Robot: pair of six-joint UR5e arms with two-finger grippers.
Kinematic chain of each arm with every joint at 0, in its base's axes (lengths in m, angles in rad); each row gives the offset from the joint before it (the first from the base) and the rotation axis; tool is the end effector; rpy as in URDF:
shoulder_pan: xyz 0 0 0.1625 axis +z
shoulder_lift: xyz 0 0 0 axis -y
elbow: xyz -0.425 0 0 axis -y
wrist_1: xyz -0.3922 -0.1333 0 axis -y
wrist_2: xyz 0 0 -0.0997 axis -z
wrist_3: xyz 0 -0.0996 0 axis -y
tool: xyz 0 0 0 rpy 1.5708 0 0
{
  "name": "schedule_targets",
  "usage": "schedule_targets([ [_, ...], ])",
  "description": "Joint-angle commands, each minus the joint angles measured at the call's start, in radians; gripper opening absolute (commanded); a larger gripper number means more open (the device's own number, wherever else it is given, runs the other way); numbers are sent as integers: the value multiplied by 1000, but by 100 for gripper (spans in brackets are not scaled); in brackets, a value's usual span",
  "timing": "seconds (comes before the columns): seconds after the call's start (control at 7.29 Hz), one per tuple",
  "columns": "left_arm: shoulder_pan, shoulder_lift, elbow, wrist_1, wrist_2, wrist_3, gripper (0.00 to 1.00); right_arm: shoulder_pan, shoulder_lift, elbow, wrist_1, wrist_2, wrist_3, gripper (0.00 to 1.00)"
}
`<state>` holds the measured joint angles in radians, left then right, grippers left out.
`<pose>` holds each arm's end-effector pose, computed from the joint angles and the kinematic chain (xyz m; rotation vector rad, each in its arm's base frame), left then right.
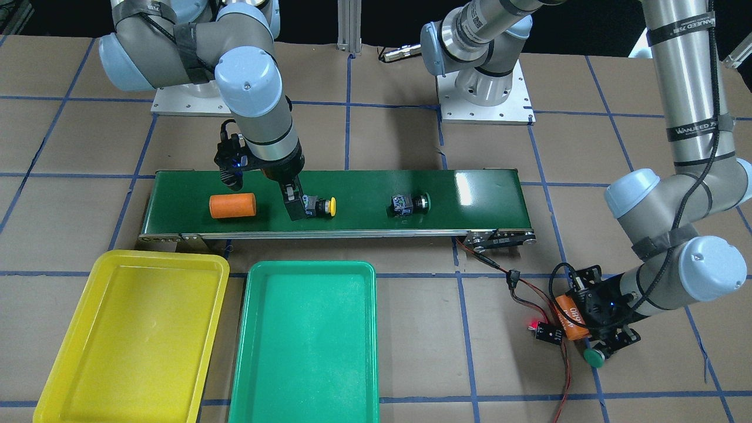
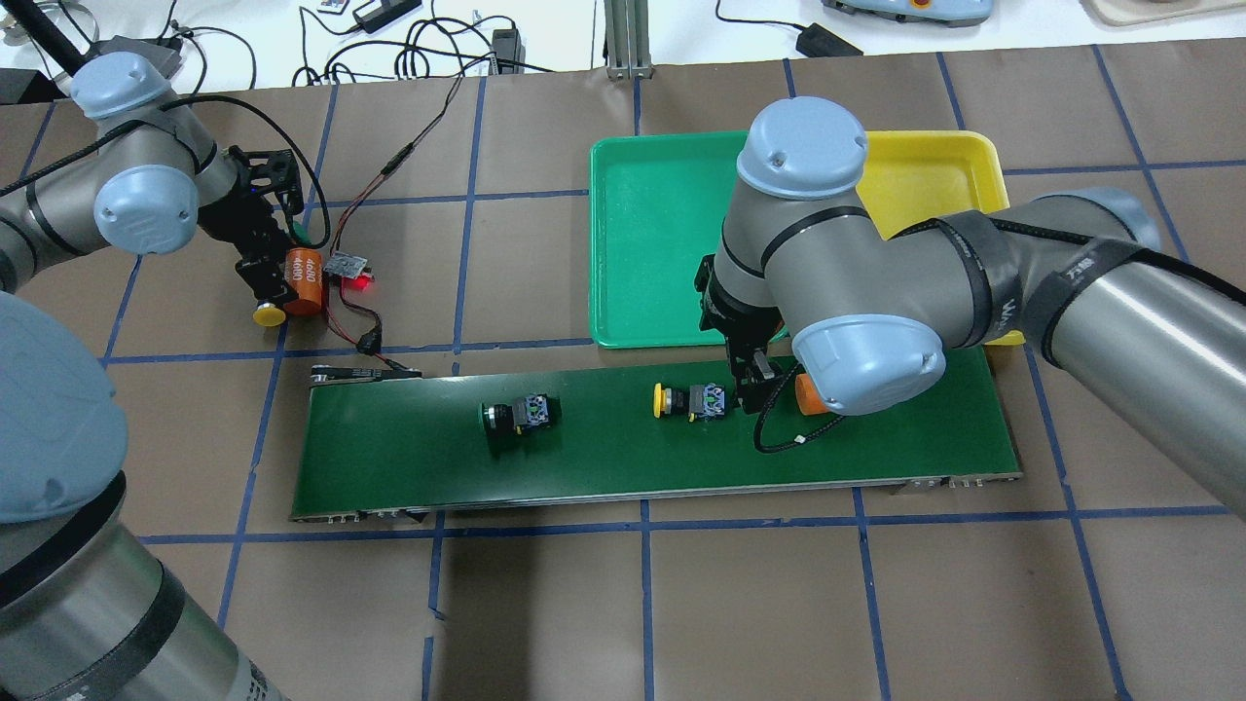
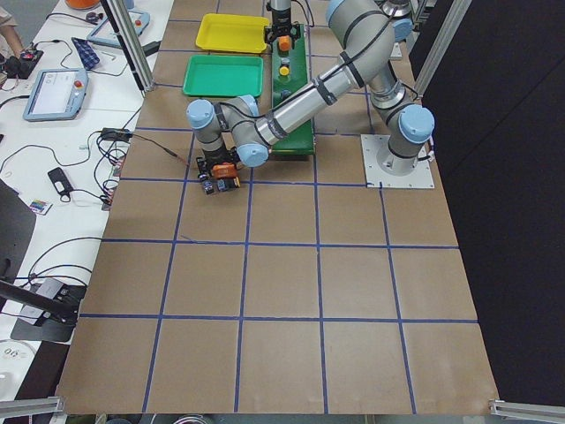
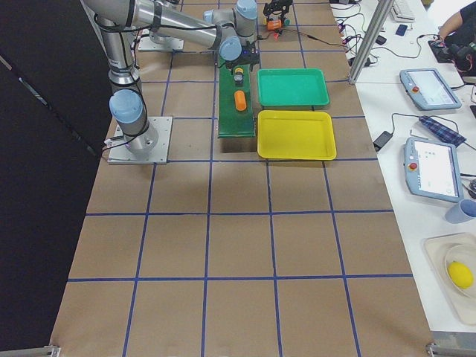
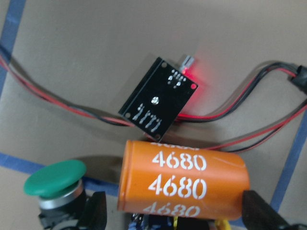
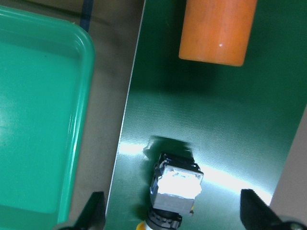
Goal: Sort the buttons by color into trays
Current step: 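Drop yellow button in yellow tray while left places orange cylinder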
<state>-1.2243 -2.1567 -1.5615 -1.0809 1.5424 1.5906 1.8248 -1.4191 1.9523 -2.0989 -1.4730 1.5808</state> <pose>0.0942 -0.6618 0.1950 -1.7779 -2.4829 -0.0393 0.2644 -0.4492 0.2836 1.8992 2.4294 0.1246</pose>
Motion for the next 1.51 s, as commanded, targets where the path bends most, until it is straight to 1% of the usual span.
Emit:
schedule_targets([
  [0.0,6,0,0,1,-13,0,100,-5,5,62,-131,-4,7,100],
  [0.14,3,12,1,-1,-7,0,100,-6,6,69,-118,-4,2,100],
  [0.41,2,24,3,-17,-7,0,100,-9,9,126,-116,-7,-2,100],
  [0.55,0,24,-5,-17,-8,-1,100,-10,12,129,-113,-12,-4,100],
  [0.69,0,12,-5,-14,-8,0,100,-19,12,128,-116,-7,-19,43],
  [0.82,6,5,-2,-7,-13,2,100,-30,9,122,-116,-1,-65,0],
  [1.1,-3,2,-5,-4,-13,8,100,-45,3,111,-130,-18,-119,0],
  [1.37,-1,1,-18,-2,-11,14,100,-74,2,36,-119,-18,-119,0],
])
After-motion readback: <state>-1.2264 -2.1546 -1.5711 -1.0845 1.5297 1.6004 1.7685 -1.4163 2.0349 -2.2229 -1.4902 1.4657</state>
